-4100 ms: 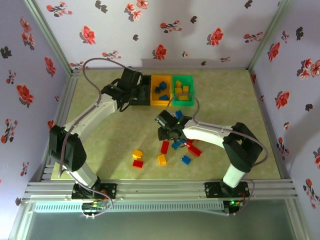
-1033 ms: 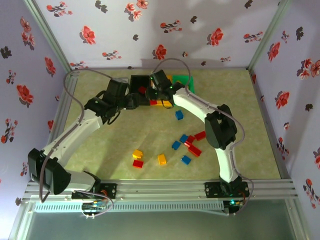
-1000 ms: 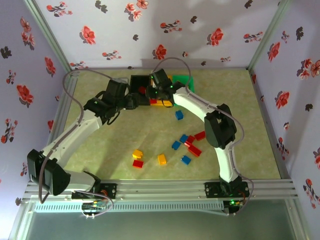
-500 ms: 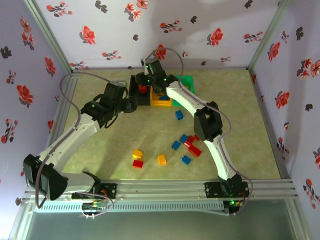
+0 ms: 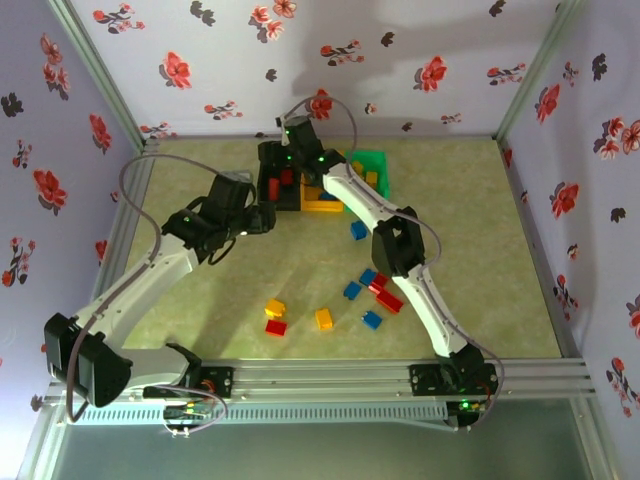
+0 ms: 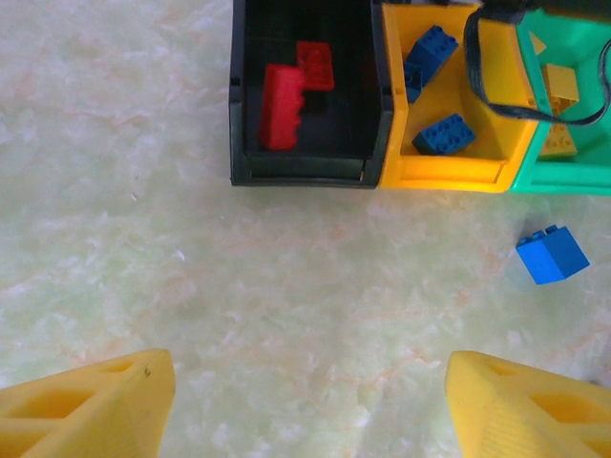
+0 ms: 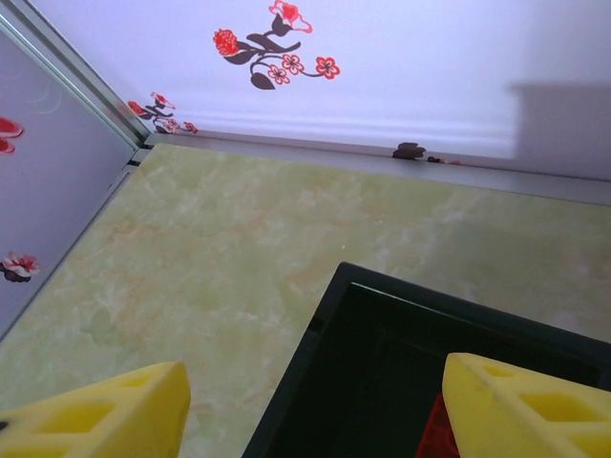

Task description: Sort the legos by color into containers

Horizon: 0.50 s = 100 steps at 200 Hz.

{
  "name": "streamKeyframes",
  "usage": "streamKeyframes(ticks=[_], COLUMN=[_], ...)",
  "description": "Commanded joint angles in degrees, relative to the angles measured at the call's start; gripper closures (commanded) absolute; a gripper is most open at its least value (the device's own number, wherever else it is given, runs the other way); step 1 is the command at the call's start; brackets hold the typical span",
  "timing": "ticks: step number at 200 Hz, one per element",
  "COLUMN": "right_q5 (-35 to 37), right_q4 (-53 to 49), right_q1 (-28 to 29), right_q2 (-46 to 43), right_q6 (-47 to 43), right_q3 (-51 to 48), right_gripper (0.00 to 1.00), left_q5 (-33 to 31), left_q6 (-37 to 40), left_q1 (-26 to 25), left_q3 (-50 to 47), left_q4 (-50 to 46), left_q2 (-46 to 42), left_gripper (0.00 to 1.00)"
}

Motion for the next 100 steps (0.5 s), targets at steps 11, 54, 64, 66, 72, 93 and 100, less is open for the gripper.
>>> streamKeyframes(ticks=[11,54,64,66,72,93,100], right_q5=[1.0,3.4,3.6,3.7,3.8,4.1,4.3], right_q4=[-1.6,-1.1,-0.9,-0.9,-0.6,-0.4,-0.2], right_q1=[-1.2,-1.9,-2.0,-2.0,-2.1,-2.3,-2.3], right_q2=[-9.0,-25.3,-28.9,-29.6,-31.8,-37.9,-39.8], right_q6=[-3.8,-6.8,-7.4,-7.5,-7.7,-7.8,-7.7], right_q3=[-5.5,-25.3,-30.4,-31.4,-34.3,-43.9,-46.4], right_gripper=[0.27,0.26,0.25,0.25,0.26,0.26,0.25], left_q5=[1.2,3.3,3.8,3.9,3.9,4.4,4.9], left_q6=[-3.7,-11.3,-13.2,-13.6,-14.9,-20.5,-21.9], left_q1=[-2.0,-6.9,-8.7,-9.2,-10.3,-13.5,-14.7], left_q3=[-2.6,-7.6,-8.8,-9.0,-9.7,-11.8,-12.8], left_q4=[-2.0,-4.0,-4.2,-4.3,-4.7,-5.7,-5.3], left_q2=[-2.2,-2.2,-1.8,-1.7,-1.3,-0.1,0.3], left_gripper=[0.23,0.19,0.19,0.19,0.19,0.19,0.19])
